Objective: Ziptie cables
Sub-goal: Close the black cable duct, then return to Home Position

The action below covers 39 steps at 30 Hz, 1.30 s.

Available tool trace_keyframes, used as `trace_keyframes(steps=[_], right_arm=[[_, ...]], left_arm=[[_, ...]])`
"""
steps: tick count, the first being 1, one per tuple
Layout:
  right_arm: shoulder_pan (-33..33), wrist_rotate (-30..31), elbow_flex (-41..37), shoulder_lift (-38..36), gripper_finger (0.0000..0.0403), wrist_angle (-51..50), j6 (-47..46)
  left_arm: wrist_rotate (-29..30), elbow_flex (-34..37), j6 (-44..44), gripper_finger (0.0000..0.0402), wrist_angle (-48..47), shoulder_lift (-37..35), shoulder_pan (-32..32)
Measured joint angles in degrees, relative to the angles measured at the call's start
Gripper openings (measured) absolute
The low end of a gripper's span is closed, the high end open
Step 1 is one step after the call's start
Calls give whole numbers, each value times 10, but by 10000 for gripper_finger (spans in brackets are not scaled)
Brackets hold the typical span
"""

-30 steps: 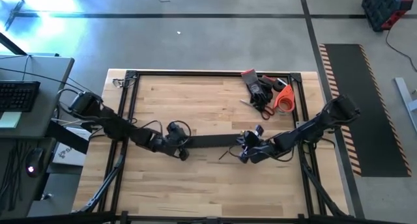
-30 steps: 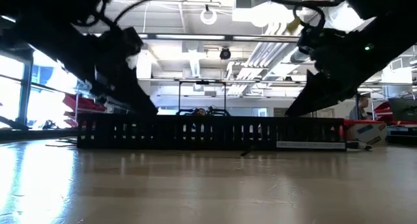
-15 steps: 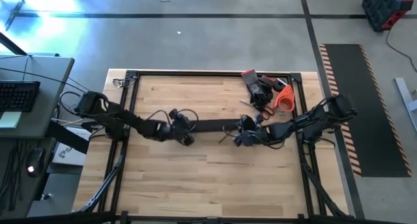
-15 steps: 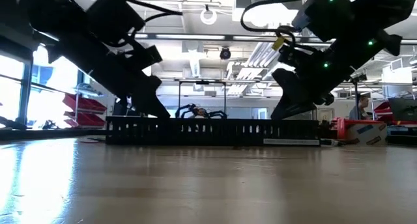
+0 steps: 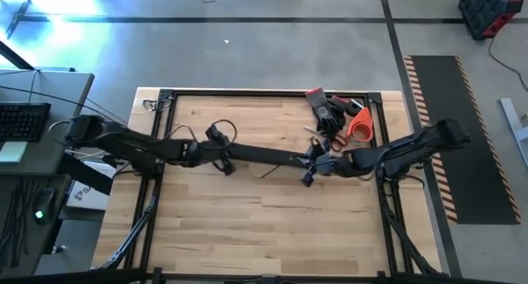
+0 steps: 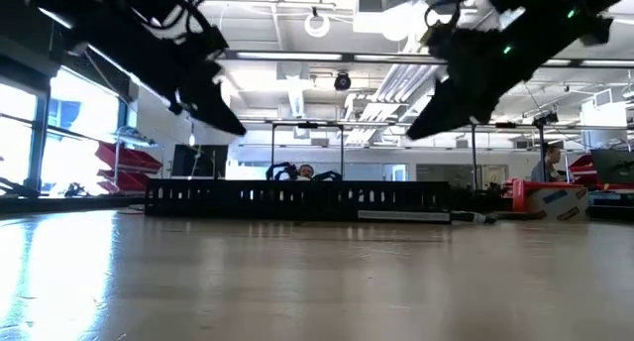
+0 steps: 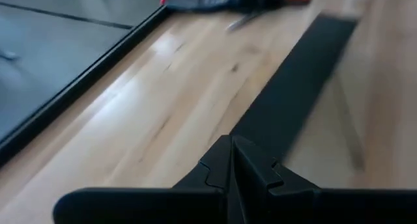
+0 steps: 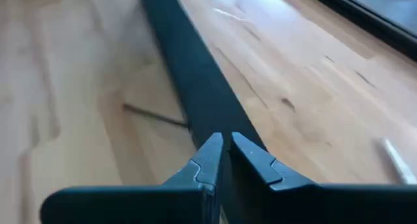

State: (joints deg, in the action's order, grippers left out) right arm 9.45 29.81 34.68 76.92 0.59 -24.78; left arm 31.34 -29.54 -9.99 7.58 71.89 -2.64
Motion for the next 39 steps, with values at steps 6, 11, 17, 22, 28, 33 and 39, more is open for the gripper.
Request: trace_keyframes(steps=[6,11,17,22,28,33,39], right_arm=[[10,-39,0,-173,15,-176,13],[77,-36,0,-317,15,-274,-18],[178,48,-60,-450,15,-286,-32],[210,57,-155,-567,15,-214,-20],[199,31,-249,-700,15,-119,88],[157,-12,-279,-769,15,-98,134],[68,-108,-268,-769,15,-88,156]], left_arm=[[-50,-1,-50,0,-15,-90,-36],[-26,-1,-105,0,-9,-111,-124],[113,34,-156,0,39,-102,-222],[107,122,-185,0,196,-102,-225],[3,210,-180,0,318,-104,-117],[-141,232,-123,0,368,-105,15],[-254,232,-67,0,368,-115,131]])
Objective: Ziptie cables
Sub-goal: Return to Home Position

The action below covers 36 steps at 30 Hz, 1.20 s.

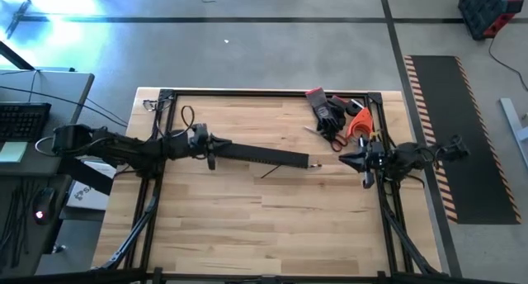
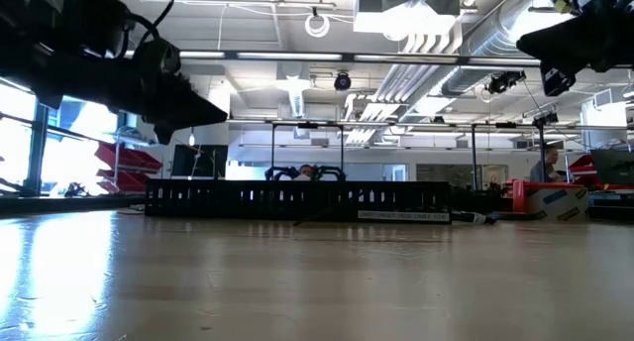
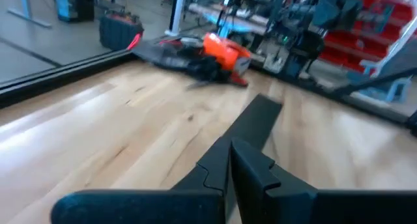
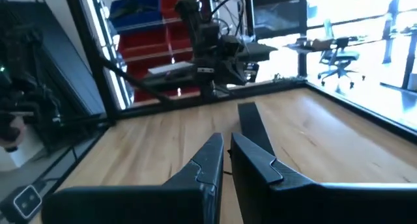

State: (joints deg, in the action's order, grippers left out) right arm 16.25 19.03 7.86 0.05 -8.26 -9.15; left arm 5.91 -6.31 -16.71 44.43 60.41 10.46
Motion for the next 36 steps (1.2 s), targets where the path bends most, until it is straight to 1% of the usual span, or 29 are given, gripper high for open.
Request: trace_keyframes(steps=[2,6,9,13,15,17,20,23,25,27,29,30,32,36], right_arm=[[-39,-43,-1,0,15,-3,-10],[-127,-131,-3,1,15,-21,-28],[-197,-171,-3,7,15,-24,-32],[-290,-277,-3,15,15,-17,-15],[-335,-323,-3,21,15,-19,-22],[-372,-365,-3,28,15,-18,-26],[-412,-410,-3,40,15,-11,-26],[-433,-434,-3,52,15,1,-24],[-441,-434,-5,61,15,11,-24],[-445,-440,-24,63,15,51,-30],[-448,-461,-62,64,15,111,-51],[-448,-469,-74,64,15,122,-62],[-448,-472,-73,69,15,123,-62],[-448,-472,-73,71,15,132,-49]], left_arm=[[-12,0,15,0,-14,-3,18],[-15,0,22,0,-46,-11,28],[-40,0,36,0,-47,-23,27],[-49,0,41,0,-48,-50,28],[-60,0,43,0,-57,-73,35],[-75,0,38,0,-90,-111,43],[-74,-1,35,0,-181,-181,46],[-45,-1,42,0,-279,-262,34],[2,-1,44,0,-333,-311,15],[44,-1,45,0,-367,-350,-7],[69,-1,46,0,-384,-375,-33],[80,-1,49,0,-389,-383,-47],[101,2,55,0,-387,-388,-75],[150,34,59,0,-363,-394,-124]])
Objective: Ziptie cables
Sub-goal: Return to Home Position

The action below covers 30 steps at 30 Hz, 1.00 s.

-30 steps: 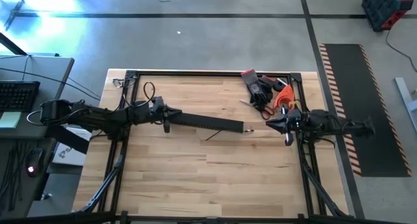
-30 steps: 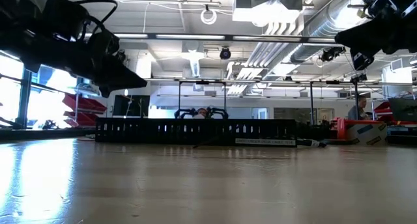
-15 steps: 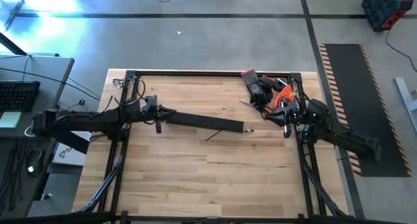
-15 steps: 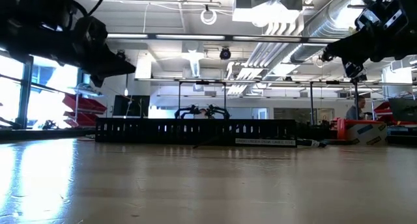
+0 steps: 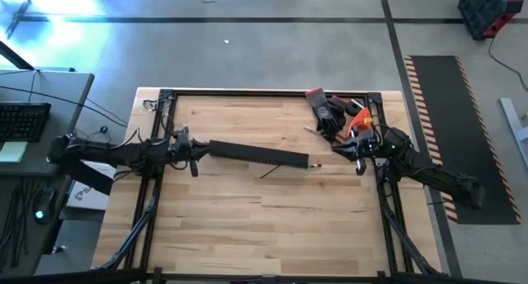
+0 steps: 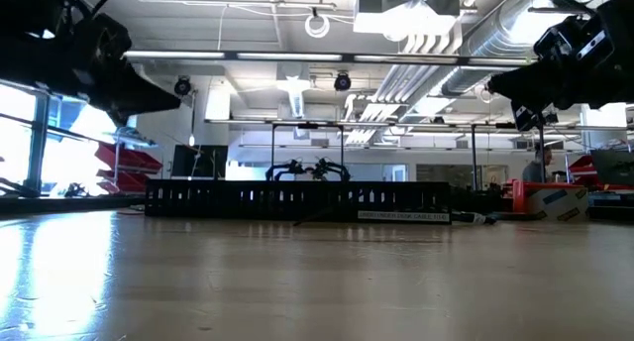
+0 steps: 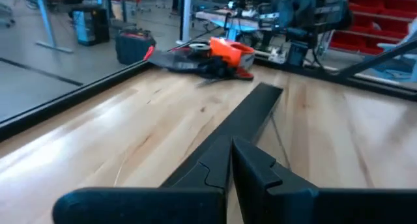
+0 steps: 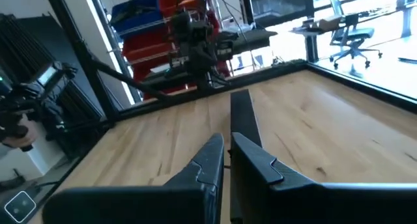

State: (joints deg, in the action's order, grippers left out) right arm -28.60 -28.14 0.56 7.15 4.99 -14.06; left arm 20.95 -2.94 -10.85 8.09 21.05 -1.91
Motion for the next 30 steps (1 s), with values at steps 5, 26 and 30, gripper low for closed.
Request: trace_keyframes(steps=[5,26,30], right_arm=[[0,-47,0,1,15,-5,1],[0,143,0,3,16,-20,-142],[34,159,0,-8,16,-21,-141]], left_arm=[[23,23,2,0,12,0,-34],[37,23,-36,0,-9,0,-46],[37,23,-36,0,-10,0,-46]])
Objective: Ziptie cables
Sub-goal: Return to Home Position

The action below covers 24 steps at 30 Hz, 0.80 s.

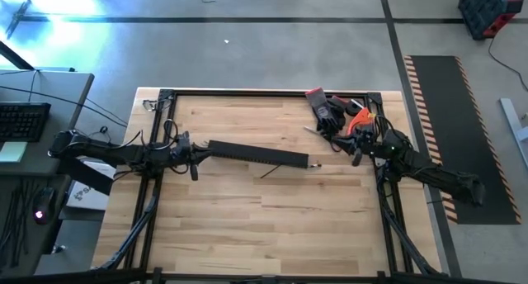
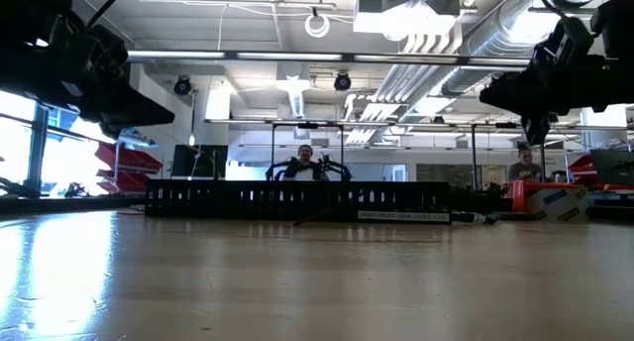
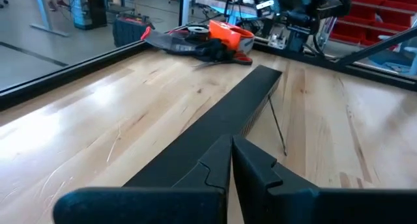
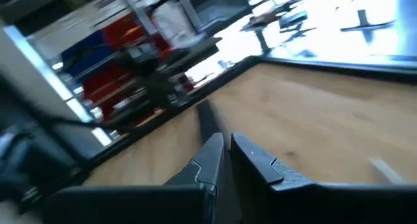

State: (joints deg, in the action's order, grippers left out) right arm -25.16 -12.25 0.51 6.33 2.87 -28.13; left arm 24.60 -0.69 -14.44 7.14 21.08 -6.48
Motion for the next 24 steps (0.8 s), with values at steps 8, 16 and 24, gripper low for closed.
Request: trace_keyframes(steps=[8,16,24], right_arm=[[198,49,0,-63,16,2,1],[263,45,0,-63,16,-6,1],[262,45,0,-63,16,-8,1]], left_arm=[[0,0,0,0,-1,-29,1],[-9,0,1,0,-6,-142,29],[-4,-1,1,0,27,-209,65]])
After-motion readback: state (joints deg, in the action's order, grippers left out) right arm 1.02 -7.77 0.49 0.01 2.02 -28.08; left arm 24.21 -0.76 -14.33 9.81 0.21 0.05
